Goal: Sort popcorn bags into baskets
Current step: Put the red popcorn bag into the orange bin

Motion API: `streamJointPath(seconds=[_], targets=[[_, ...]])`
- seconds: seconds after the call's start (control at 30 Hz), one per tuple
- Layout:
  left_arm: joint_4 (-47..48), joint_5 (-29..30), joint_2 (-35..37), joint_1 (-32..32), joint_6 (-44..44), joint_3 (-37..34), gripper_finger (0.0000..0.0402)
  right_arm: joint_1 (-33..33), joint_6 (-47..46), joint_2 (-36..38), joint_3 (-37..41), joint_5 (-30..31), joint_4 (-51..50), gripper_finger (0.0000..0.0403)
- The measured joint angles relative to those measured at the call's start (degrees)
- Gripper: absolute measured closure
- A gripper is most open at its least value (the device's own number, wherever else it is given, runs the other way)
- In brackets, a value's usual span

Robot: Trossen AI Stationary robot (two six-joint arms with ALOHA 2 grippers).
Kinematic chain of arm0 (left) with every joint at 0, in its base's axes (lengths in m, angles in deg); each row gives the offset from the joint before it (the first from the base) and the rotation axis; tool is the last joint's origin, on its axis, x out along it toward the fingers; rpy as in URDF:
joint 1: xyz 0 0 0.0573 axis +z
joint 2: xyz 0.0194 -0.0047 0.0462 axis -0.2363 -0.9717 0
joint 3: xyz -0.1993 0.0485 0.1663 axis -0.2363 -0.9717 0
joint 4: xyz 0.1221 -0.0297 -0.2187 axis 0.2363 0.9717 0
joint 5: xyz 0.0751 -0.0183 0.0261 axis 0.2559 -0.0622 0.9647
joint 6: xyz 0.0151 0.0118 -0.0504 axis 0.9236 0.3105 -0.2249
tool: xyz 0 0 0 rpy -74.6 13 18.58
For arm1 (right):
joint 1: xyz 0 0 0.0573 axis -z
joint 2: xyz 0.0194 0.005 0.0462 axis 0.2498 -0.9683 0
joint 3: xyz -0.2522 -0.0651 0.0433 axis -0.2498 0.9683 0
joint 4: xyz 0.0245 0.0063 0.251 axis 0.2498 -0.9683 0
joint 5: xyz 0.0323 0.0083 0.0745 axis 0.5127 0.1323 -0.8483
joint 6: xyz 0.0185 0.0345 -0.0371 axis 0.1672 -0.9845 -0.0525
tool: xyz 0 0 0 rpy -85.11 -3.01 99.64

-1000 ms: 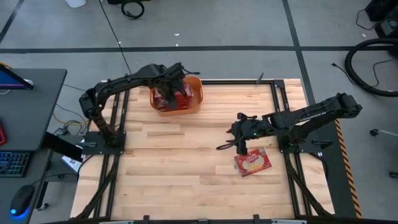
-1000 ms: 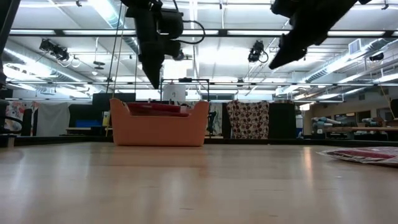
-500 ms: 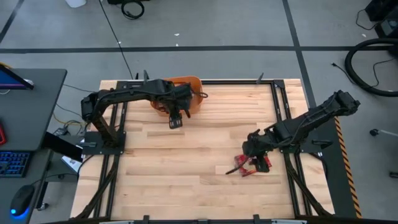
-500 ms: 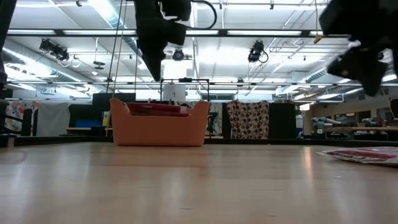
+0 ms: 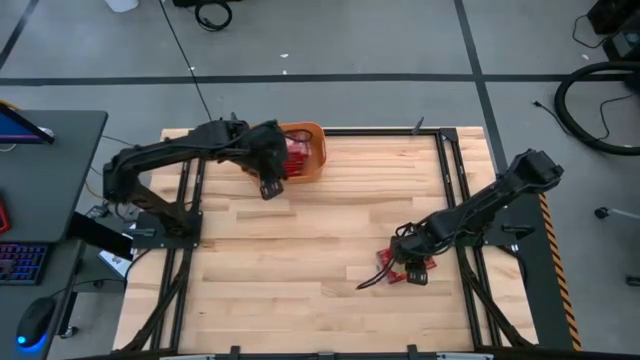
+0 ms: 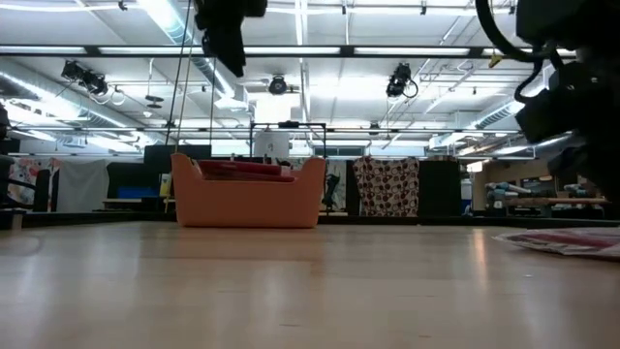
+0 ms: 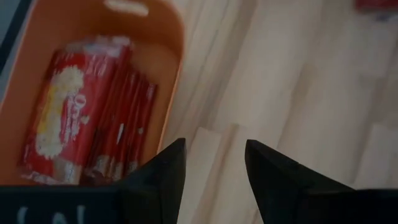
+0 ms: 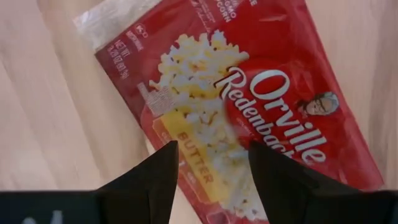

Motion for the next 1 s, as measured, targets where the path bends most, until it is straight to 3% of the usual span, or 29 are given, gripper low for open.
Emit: streamJointPath(seconds=[0.17,0.33,0.43,0.57,0.73,0.87,1.0], targets=[[-1.5,-0.2,1.5,-2.6,0.0,1.3,0.0233,3.4,8.3,-4.8,-0.3,7.7,12.3,0.0200],[-2.1,-0.1,1.9,-6.1,-0.3,1.5,0.0233,11.9,15.9,-8.3,-3.2,16.1,21.3,0.0201],[-2.3,-0.2,1.5,-8.8,-0.3,0.6,0.0233,16.6,20.1,-7.9,-6.8,17.9,26.4,0.0204],[-2.6,0.1,0.7,-11.9,-1.6,-1.6,0.0233,20.1,24.3,-4.7,-10.7,17.5,24.5,0.0207],[-5.8,1.2,0.7,-14.4,-4.3,-6.4,0.0233,19.3,38.9,-0.2,-11.4,16.1,22.6,0.0209],[-8.7,1.3,0.7,-15.7,-5.1,-10.0,0.0233,18.2,49.3,-0.4,-11.4,16.8,16.8,0.0209],[-10.3,1.3,0.7,-16.6,-7.6,-11.5,0.0233,18.3,53.1,-2.4,-10.0,17.6,12.7,0.0209]])
